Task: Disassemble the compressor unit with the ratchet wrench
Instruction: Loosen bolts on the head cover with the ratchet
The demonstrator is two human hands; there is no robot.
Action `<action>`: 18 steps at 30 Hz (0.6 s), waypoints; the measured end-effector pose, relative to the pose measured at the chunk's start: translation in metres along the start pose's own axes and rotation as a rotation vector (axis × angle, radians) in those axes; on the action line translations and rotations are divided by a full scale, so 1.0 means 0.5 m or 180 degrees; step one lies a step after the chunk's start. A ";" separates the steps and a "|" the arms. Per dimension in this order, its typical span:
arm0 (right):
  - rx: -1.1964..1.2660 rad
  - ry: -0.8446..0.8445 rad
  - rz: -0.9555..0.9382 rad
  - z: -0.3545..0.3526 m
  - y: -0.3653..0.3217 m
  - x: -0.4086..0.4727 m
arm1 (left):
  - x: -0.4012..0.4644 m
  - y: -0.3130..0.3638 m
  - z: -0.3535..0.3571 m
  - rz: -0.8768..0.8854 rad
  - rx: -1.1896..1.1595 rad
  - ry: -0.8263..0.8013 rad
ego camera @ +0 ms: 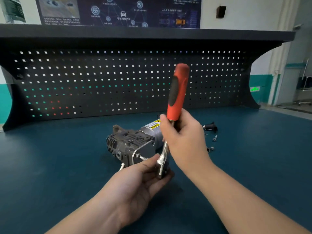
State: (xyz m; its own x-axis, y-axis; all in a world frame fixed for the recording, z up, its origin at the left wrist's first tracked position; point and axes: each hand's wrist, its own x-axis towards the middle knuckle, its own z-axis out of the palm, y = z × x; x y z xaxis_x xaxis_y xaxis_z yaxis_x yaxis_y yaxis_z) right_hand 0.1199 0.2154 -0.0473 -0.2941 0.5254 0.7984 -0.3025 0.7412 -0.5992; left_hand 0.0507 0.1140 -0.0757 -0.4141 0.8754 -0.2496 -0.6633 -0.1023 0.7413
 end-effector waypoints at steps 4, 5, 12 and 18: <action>0.0044 0.0021 0.2644 -0.016 0.048 0.019 | -0.003 0.002 0.007 0.0023 0.0015 0.0014; 0.0349 -0.0069 0.3173 -0.016 0.057 0.018 | -0.003 0.003 0.007 0.0022 -0.0015 0.0033; 0.0154 0.0136 0.0537 -0.012 0.024 0.018 | -0.006 0.003 0.007 0.0120 0.0113 0.0120; -0.0031 -0.0108 -0.0565 0.002 -0.006 -0.005 | -0.006 0.004 0.002 0.0037 0.0093 0.0065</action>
State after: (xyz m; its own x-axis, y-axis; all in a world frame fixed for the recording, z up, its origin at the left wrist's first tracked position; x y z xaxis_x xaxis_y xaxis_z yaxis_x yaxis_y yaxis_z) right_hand 0.1205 0.2115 -0.0476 -0.2674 0.3717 0.8890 -0.3437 0.8251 -0.4483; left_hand 0.0516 0.1115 -0.0729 -0.4344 0.8644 -0.2533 -0.6400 -0.0983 0.7620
